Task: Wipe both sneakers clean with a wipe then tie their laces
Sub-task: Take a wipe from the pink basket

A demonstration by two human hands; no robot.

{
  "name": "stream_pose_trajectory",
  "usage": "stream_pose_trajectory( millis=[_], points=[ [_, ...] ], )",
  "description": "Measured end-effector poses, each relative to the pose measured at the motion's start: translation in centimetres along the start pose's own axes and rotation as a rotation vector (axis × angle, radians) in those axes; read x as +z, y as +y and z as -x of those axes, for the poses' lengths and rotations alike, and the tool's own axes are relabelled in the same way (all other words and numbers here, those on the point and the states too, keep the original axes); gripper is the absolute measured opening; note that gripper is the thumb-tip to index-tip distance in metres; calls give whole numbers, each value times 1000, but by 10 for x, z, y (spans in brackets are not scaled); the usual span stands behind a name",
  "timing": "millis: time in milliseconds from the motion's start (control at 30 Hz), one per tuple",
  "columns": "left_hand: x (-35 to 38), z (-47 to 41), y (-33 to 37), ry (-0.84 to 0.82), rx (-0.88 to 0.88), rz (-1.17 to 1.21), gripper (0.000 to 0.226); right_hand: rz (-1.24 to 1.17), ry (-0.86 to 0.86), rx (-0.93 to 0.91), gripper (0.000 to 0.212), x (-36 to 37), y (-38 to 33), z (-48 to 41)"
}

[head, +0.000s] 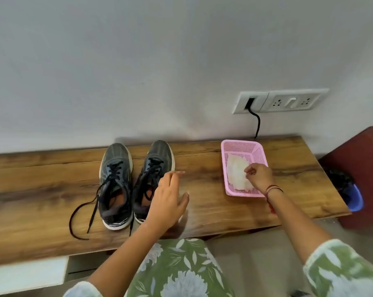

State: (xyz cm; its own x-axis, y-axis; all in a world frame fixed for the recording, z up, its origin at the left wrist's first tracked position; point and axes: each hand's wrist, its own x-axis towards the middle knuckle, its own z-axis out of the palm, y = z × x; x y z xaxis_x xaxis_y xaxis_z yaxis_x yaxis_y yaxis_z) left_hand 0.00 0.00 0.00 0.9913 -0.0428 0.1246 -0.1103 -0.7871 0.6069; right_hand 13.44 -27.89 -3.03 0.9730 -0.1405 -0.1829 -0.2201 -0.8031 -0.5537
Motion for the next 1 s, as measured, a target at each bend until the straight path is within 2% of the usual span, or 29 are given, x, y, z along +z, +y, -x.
stream_pose_trajectory(
  millis=[33, 100, 200, 267, 433, 733, 1000],
  points=[
    [3, -2, 2, 4, 1, 9, 48, 26, -63, 8, 15, 2, 1, -1],
    [7, -6, 7, 7, -2, 10, 48, 112, -155, 32, 29, 5, 0, -1],
    [14, -10, 16, -1, -12, 25, 48, 235, -209, 56, 37, 11, 2, 2],
    [17, -13, 20, 17, -4, 24, 48, 287, -187, 34, 33, 14, 6, 0],
    [25, -17, 27, 29, -23, 34, 47, 203, -111, 28, 7, 20, 8, -5],
    [36, -22, 38, 12, -56, 76, 44, 44, -51, -37, 14, 11, 17, -9],
    [45, -21, 36, -9, -99, 118, 37, -65, 70, -66, 4, 3, 14, -7]
  ],
)
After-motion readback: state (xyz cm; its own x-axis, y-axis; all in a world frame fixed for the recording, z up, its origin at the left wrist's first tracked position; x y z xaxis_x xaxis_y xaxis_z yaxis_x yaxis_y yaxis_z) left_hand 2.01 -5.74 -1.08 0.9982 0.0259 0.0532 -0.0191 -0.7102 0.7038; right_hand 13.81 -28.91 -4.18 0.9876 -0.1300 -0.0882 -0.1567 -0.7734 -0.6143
